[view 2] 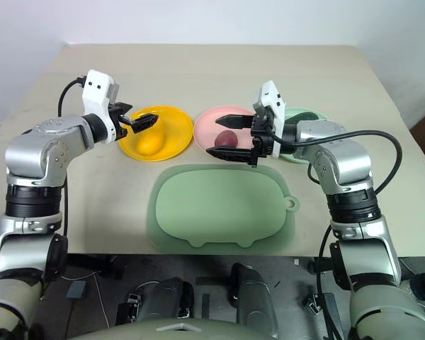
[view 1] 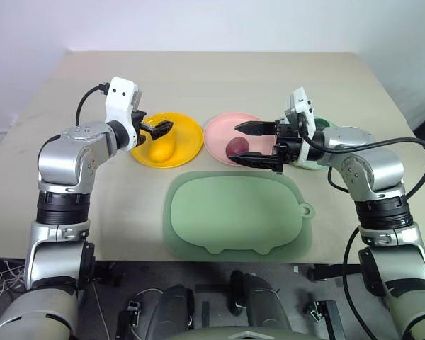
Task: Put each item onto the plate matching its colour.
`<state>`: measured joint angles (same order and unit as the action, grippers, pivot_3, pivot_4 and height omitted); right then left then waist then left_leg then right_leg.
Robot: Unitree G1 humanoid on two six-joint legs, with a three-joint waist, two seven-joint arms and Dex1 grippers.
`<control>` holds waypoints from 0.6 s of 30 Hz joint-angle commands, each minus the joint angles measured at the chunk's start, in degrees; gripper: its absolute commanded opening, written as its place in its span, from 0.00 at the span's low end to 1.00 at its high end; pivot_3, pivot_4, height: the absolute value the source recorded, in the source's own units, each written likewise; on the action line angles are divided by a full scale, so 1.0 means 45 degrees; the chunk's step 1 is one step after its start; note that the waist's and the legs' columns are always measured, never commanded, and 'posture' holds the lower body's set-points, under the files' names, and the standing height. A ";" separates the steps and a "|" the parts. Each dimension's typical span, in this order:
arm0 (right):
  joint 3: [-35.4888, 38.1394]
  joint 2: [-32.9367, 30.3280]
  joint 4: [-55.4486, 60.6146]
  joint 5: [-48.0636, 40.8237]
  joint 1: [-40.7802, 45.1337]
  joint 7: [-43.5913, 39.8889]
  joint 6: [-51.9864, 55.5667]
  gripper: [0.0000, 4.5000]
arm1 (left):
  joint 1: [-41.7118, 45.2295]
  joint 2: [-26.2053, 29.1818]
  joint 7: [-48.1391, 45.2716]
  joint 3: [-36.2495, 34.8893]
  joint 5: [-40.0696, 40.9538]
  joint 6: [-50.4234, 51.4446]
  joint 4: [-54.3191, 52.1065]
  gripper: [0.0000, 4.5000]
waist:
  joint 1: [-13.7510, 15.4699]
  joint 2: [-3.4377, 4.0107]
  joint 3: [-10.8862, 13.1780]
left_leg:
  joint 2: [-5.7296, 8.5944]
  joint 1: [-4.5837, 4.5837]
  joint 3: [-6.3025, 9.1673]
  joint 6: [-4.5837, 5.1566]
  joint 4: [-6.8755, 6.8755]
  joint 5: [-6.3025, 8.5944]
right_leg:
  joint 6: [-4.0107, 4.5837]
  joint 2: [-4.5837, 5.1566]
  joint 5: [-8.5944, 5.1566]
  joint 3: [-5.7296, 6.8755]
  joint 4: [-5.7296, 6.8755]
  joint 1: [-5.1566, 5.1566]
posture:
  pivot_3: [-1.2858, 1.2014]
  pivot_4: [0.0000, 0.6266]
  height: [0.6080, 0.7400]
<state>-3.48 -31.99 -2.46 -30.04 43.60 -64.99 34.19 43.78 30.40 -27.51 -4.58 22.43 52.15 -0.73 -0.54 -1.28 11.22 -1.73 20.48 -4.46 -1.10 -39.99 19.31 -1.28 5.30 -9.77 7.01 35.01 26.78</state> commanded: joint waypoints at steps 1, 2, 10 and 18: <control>0.0321 0.0137 -0.0182 0.0079 0.0240 0.0184 -0.0440 1.00 | -0.0445 0.0095 -0.0683 -0.0103 0.0517 -0.0435 -0.1734 0.99 | 0.0000 0.0000 0.0000 | -0.0001 0.0000 0.0000 -0.0001 0.0000 0.0000 | 0.0000 0.0001 0.0000 0.0000 0.0000 0.0000 | 0.52 0.24 1.00; 0.0326 0.0144 -0.0302 0.0110 0.0255 0.0200 -0.0493 1.00 | -0.0642 0.0182 -0.0915 -0.0059 0.0550 -0.0681 -0.2076 0.99 | -0.0002 0.0000 0.0000 | 0.0000 -0.0001 0.0000 -0.0001 0.0000 -0.0001 | 0.0000 0.0000 0.0000 0.0000 0.0001 0.0000 | 0.52 0.24 1.00; 0.0697 0.0304 -0.2080 0.0856 0.0383 0.0925 -0.1903 1.00 | -0.1590 -0.0138 -0.1176 -0.0529 0.0094 -0.3765 -0.2602 0.99 | 0.0005 0.0000 0.0000 | 0.0002 -0.0004 -0.0001 0.0031 -0.0003 0.0017 | 0.0000 0.0000 0.0000 -0.0001 -0.0006 -0.0003 | 0.52 0.24 1.00; 0.1467 0.0274 -0.3567 0.1145 0.0037 0.1500 -0.2771 1.00 | -0.3472 -0.0160 -0.2918 -0.0745 0.2292 -0.3338 -0.3967 0.99 | 0.0001 0.0001 0.0000 | -0.0004 -0.0007 -0.0004 0.0033 -0.0001 0.0018 | 0.0001 -0.0001 0.0000 -0.0002 -0.0003 -0.0006 | 0.52 0.24 1.00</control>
<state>1.26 -30.40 -18.56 -24.97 43.73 -58.37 23.32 28.96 29.32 -38.90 -6.47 29.72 36.96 -15.10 -0.54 -1.27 11.22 -1.75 20.45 -4.47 -0.95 -39.99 19.39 -1.27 5.29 -9.77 7.00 35.00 26.75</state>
